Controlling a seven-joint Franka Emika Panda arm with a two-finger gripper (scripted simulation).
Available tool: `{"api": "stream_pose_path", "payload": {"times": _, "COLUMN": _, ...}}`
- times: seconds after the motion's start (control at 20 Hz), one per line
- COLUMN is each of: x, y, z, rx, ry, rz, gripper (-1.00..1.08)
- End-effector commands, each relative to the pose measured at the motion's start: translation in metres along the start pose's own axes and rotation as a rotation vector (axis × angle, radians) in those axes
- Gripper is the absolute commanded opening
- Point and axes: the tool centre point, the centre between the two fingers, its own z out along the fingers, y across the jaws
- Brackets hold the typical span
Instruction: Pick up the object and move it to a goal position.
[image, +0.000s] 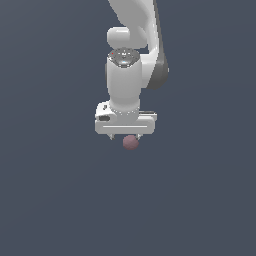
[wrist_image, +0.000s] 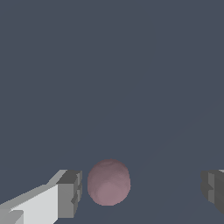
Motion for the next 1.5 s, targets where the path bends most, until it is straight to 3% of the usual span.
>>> {"api": "stream_pose_path", "payload": {"times": 0.0, "x": 0.000, "y": 0.000, "z": 0.000, "rx": 0.000, "ry": 0.000, "rz": 0.000, "gripper": 1.00}}
{"api": "stream_pose_path", "payload": {"times": 0.45, "x": 0.006, "y": 0.022, "z": -0.010, "rx": -0.009, "ry": 0.008, "rz": 0.000, "gripper": 1.00}}
{"api": "stream_pose_path", "payload": {"times": 0.8, "x": 0.005, "y": 0.021, "z": -0.008, "rx": -0.008, "ry": 0.007, "rz": 0.015, "gripper": 1.00}}
{"api": "stream_pose_path", "payload": {"times": 1.45, "x": -0.005, "y": 0.011, "z": 0.007, "rx": 0.000, "ry": -0.006, "rz": 0.206, "gripper": 1.00}}
